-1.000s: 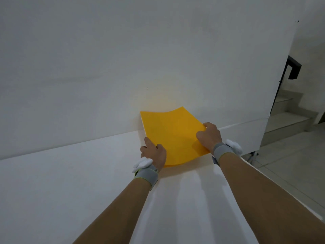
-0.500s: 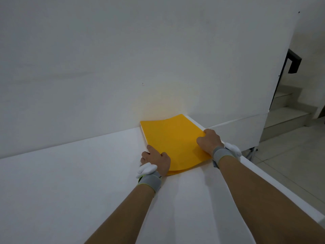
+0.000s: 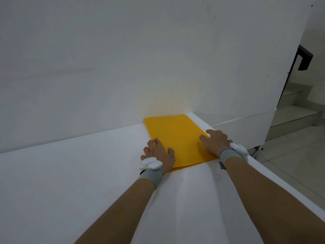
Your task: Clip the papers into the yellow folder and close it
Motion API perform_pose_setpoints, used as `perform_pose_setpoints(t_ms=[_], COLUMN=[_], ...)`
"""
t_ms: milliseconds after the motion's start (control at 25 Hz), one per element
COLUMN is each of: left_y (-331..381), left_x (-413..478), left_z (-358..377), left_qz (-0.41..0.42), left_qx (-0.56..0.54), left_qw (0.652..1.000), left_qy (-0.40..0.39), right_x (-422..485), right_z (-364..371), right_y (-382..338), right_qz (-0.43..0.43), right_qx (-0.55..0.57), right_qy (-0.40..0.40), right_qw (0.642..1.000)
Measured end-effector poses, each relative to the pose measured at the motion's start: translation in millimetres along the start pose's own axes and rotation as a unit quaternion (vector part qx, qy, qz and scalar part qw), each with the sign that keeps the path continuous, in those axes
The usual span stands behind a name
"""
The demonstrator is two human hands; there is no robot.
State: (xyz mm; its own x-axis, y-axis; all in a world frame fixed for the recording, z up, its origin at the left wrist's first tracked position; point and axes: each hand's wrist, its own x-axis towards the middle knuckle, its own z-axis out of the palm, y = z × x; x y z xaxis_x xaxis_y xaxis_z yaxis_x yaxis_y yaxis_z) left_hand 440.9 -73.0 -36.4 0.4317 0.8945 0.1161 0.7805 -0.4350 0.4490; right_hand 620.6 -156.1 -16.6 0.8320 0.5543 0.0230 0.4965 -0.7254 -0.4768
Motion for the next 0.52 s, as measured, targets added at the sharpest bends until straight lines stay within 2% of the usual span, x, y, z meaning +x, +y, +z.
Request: perform_pose_setpoints(t_ms=[160,520], left_y=[0.7,10.4], left_x=[-0.9,-7.6], left_z=[-6.5,-17.8], left_qz=[0.091,0.121], left_qx=[0.04,0.061], left_qw=[0.995,0.99], left_qy=[-0.006,-0.042], right_x=[-3.8,-24.4], right_z=[-0.2,-7.5], right_y=[-6.7,-24.9], right_qz=[-0.034,-0.111], right_qx=[-0.011,-0.054], right_qy=[0.001,0.01], right_qw=[0.999,0.992])
